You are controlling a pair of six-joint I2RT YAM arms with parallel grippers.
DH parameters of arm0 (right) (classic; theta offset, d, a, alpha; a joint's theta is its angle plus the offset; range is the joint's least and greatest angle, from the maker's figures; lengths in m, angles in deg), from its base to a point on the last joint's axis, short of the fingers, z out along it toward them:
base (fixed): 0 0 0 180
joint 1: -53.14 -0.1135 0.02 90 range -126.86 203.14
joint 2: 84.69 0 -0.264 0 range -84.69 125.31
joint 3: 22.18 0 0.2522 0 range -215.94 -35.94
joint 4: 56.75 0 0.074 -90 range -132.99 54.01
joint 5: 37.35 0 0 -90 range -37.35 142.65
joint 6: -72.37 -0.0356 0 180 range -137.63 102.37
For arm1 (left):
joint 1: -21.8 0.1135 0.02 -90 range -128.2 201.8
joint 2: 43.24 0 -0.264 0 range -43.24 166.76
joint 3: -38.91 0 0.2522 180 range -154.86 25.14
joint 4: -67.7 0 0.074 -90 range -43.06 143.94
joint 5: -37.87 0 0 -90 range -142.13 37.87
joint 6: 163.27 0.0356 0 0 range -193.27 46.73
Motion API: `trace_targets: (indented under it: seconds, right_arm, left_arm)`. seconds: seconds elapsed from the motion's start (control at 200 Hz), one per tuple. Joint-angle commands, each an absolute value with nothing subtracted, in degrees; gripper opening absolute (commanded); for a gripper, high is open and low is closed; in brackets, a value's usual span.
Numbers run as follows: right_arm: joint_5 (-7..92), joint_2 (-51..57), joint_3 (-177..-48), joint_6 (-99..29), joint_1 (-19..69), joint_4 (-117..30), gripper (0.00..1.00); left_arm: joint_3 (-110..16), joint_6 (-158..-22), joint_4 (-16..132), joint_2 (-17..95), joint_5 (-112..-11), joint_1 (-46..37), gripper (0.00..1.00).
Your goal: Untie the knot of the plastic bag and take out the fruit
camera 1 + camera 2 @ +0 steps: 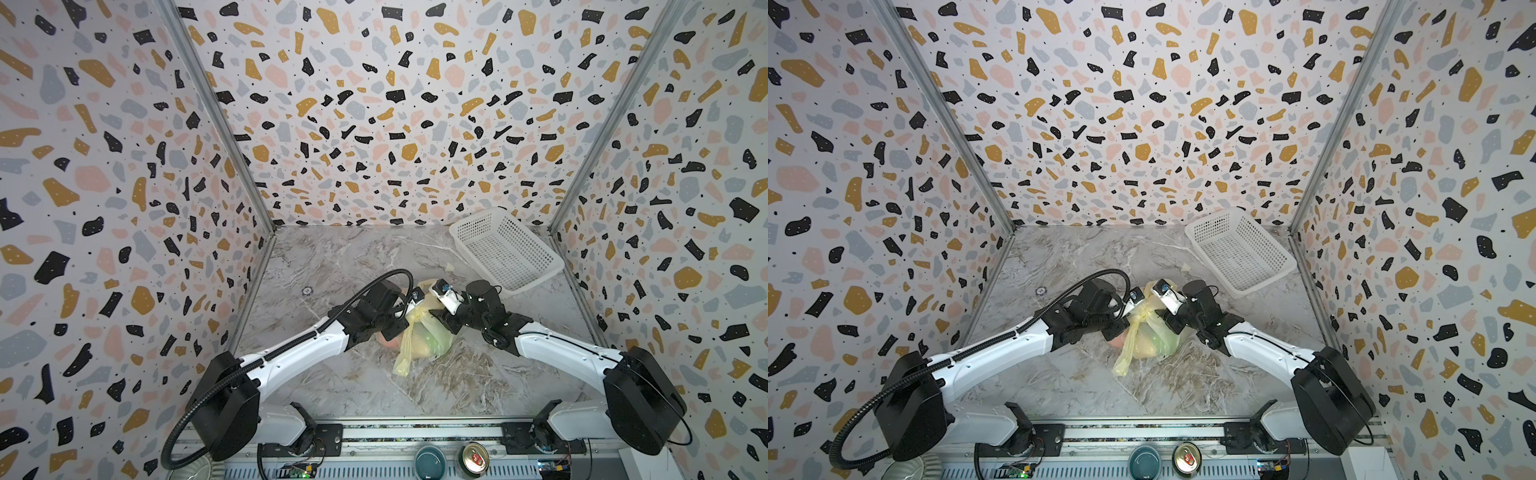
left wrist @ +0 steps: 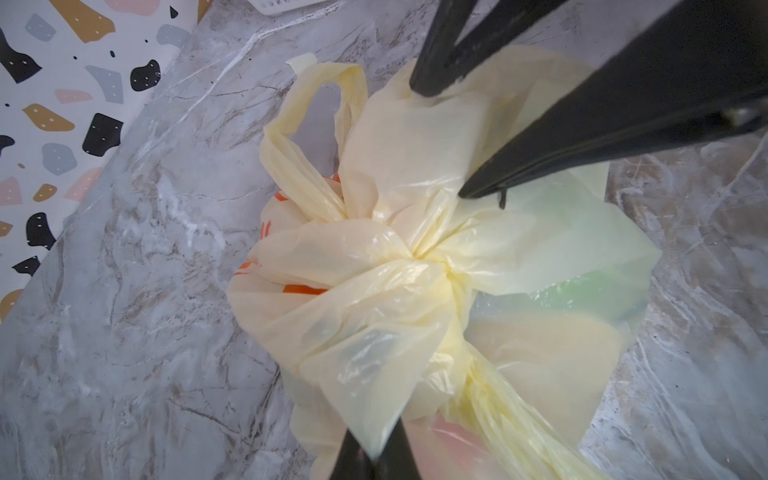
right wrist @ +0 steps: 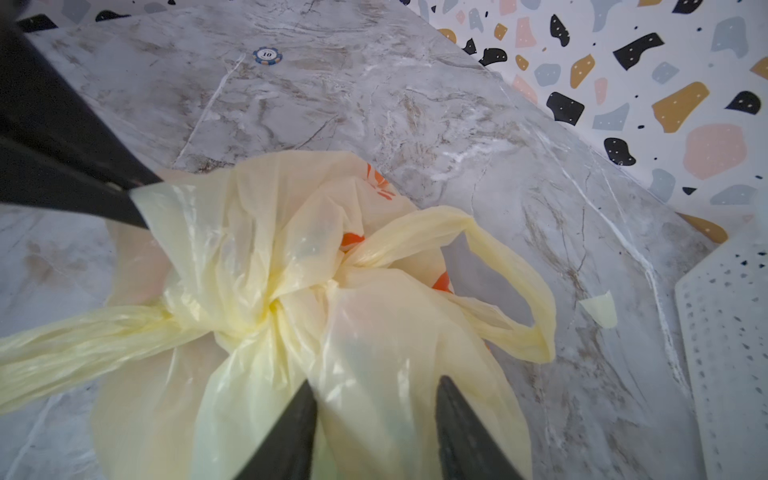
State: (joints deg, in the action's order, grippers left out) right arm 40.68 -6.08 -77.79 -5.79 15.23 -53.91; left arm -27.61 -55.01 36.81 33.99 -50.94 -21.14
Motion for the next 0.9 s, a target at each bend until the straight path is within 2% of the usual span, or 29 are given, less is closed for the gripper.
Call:
trace_targets:
  seconds: [0.0,0.2,0.471,0.896]
  right_arm:
    - [37.84,-4.30,-79.64,-2.77,15.38,-55.02,0.27]
    - [37.00,-4.64,-79.32,-3.03,15.51,-54.06,0.00]
    - [40.05,-8.10,-79.19,-5.70,15.59,-52.61,0.00]
    - [43.33,-11.36,-79.10,-12.65,20.51,-47.14,0.00]
  left_arm:
    - [-26.35,-55.34,40.72,31.36,-49.39,-21.55,0.00]
    - [-25.09,-56.24,41.64,29.53,-48.04,-21.55,0.00]
    - [-22.75,-59.66,43.00,26.54,-45.88,-21.53,0.00]
    - [-18.83,-66.96,45.04,22.65,-43.46,-20.14,0.00]
